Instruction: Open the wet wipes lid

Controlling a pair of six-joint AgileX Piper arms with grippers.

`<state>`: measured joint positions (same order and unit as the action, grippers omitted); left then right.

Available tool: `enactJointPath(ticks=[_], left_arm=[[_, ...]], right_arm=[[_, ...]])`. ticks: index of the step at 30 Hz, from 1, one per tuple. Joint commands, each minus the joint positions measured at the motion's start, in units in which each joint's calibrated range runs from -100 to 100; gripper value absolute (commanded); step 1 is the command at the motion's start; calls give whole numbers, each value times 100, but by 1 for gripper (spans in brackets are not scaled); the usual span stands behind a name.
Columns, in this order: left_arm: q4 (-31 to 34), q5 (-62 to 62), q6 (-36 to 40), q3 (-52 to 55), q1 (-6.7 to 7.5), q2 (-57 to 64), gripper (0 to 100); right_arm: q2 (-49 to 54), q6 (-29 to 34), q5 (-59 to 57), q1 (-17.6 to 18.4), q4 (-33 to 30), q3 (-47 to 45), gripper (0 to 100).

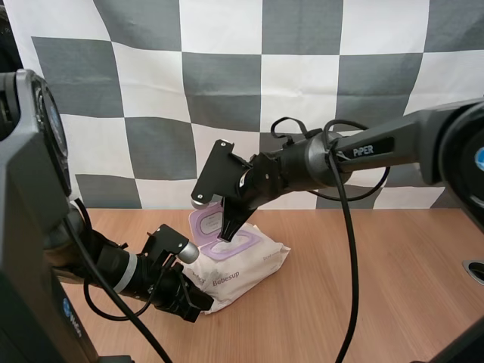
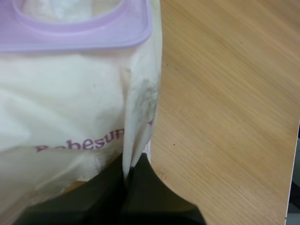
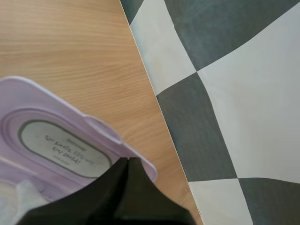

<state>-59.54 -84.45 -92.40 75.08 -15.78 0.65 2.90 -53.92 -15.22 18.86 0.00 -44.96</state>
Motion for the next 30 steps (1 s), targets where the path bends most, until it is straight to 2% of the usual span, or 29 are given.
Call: enactJointPath(ticks=[1,7,16,18,19,22,23,24,25,27,29,30], left_arm=[[-1,101,-97,-3,-2,9,0],[-1,136,-97,-3,-2,9,0],[-34,151,-42,-111,-2,71,2],[7,169,247,-241,-2,270,16],[30,169,335,-284,-2,415,21],[67,151,842,-477,-2,1027,60],[111,135,1031,-551,-2,1281,69],[167,138,1268,-612,-2,1494,77],[279,138,1497,-692,-2,1769,84],[557,138,1889,-844,-2,2285,85],[816,207,2367,-996,-2,2902,78],[893,243,2587,-1060,-2,3227,71]], right_arm=[[-294,-8,-1,2,0,49,0],[-668,-8,248,2,-76,93,0],[-645,-8,80,2,-310,93,0],[-359,29,-539,2,-503,93,0],[-246,73,-666,2,-493,93,5],[287,440,-900,2,-493,93,44],[536,677,-924,2,-505,93,55],[715,911,-967,2,-526,93,61],[951,1108,-1036,2,-602,93,60],[1412,1342,-1230,2,-753,93,50],[2015,1599,-1637,2,-1058,93,24],[2179,1649,-1773,2,-1165,93,12]])
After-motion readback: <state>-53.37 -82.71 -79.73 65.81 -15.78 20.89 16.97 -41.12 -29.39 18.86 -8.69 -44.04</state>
